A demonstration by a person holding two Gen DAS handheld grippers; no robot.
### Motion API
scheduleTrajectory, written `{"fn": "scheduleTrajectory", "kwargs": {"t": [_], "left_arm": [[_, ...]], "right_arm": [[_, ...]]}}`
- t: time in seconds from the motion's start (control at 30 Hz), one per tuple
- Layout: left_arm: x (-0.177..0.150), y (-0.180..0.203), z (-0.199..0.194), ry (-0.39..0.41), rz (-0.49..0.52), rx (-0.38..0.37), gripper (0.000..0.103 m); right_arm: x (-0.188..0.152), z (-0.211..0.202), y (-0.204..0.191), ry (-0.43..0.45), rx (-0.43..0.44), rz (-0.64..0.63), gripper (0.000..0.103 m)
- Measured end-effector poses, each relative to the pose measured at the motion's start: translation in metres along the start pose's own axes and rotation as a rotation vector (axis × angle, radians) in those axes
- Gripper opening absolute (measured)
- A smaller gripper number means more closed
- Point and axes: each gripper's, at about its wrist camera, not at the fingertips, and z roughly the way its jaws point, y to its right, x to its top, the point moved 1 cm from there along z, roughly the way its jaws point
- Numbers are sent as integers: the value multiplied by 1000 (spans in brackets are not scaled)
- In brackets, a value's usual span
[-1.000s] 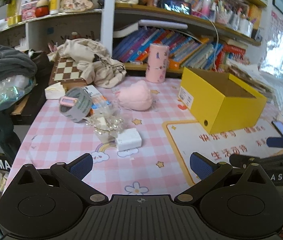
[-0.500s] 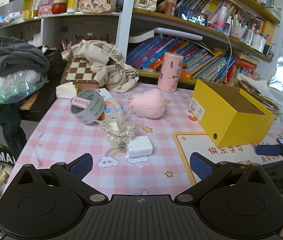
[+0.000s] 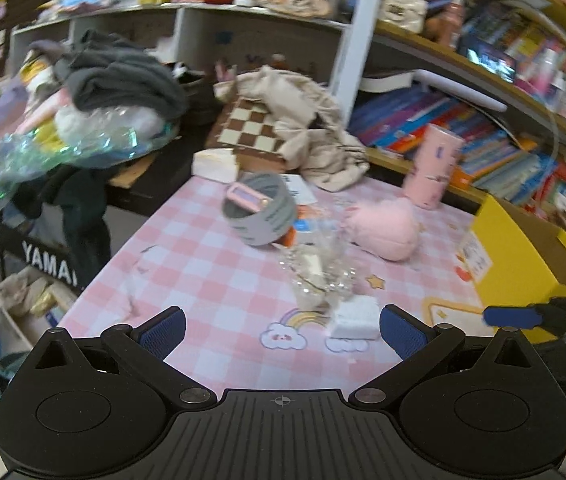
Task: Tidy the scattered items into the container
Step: 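Close left gripper on pearl ribbon ornament while right gripper closes on white charger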
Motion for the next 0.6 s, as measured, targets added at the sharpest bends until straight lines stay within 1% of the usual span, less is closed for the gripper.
{"fn": "scheduleTrajectory", "kwargs": {"t": [0.13, 0.27, 0.4, 0.6], "left_arm": [[2, 1, 10, -14, -27, 27, 103], [5, 5, 21, -40, -34, 38, 103], [12, 5, 31, -54, -58, 66, 102], [21, 7, 53, -99, -84, 81, 94]], "right_arm": [[8, 24, -8, -37, 109, -94, 79], [12, 41, -13, -53, 174, -156, 80], [19, 62, -11, -57, 199, -158, 80], [28, 95, -3, -88, 225, -111, 79]]}}
